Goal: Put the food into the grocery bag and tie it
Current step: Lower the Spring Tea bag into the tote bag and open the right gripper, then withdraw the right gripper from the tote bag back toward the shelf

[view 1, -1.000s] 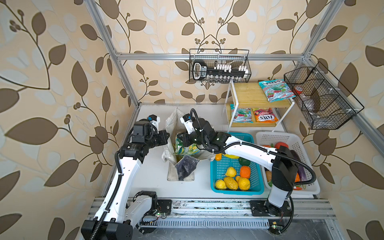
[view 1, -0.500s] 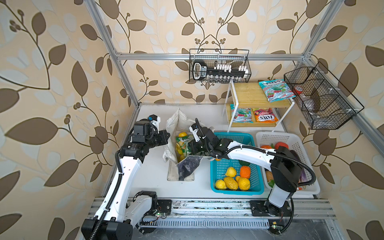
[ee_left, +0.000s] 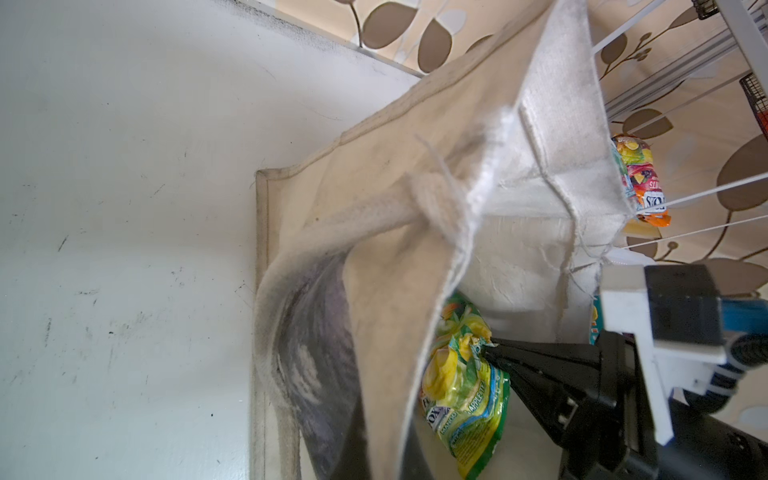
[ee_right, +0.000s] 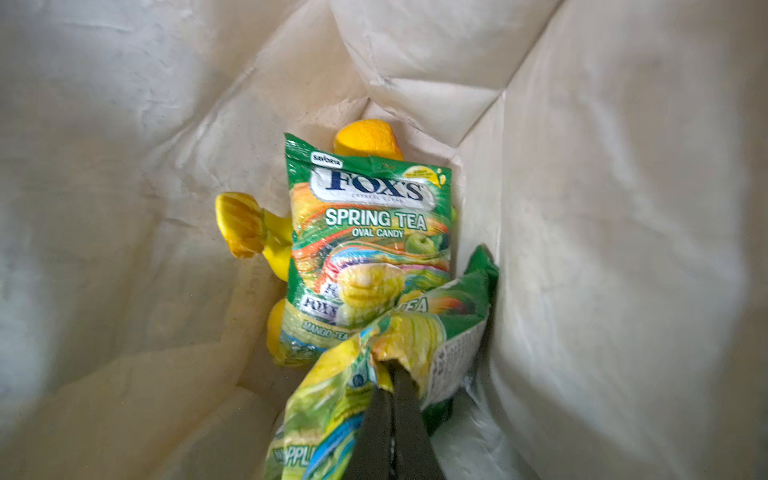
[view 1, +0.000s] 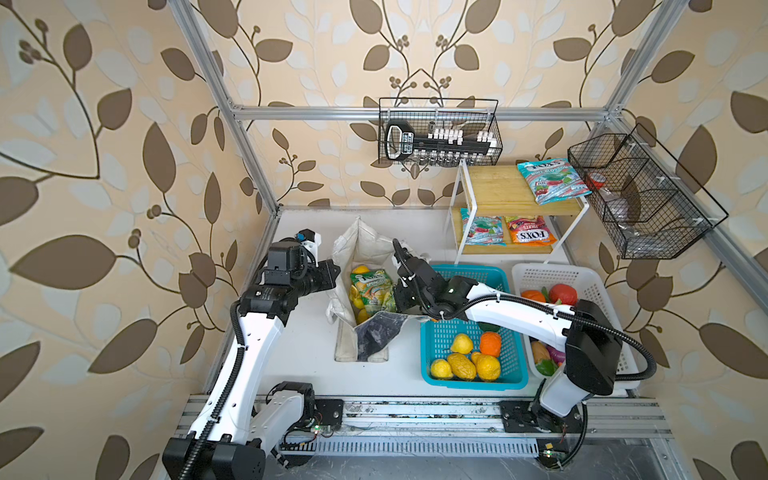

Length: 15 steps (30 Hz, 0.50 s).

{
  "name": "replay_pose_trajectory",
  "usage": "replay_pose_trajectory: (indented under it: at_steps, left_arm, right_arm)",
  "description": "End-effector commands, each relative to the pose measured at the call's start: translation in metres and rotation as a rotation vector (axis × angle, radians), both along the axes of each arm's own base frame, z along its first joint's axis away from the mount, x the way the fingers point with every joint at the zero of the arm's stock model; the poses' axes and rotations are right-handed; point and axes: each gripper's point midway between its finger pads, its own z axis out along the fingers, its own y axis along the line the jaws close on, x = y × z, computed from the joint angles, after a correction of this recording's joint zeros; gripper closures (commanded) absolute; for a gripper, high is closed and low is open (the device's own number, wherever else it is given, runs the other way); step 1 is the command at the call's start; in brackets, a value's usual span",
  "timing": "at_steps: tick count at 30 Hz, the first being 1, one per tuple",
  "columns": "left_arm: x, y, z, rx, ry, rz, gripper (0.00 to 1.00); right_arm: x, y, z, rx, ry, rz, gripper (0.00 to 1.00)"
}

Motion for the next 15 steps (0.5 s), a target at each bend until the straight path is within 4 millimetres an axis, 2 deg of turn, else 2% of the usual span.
replay_pose_trajectory:
  at_steps: [1,4,6,12,15]
  left_arm:
    - [0.004,0.000,0.009,-0.018,-0.031,-0.001,1.00]
    - [0.004,0.000,0.009,-0.016,-0.035,0.001,1.00]
    - [0.005,0.002,0.008,-0.011,-0.030,0.007,1.00]
    - [0.005,0.002,0.007,-0.008,-0.029,0.008,1.00]
    - [0.005,0.002,0.008,-0.013,-0.031,0.009,1.00]
  right_arm:
    - [-0.006,-0.017,-0.010,-0.116,0.016,0.008,0.94]
    - [-0.009,-0.009,-0.016,-0.093,0.055,0.038,0.83]
    - [-0.010,-0.007,-0.012,-0.092,0.061,0.039,0.70]
    - [-0.012,-0.003,0.015,-0.026,0.026,0.040,0.42]
    - [-0.012,-0.005,0.031,0.033,0.010,0.053,0.33]
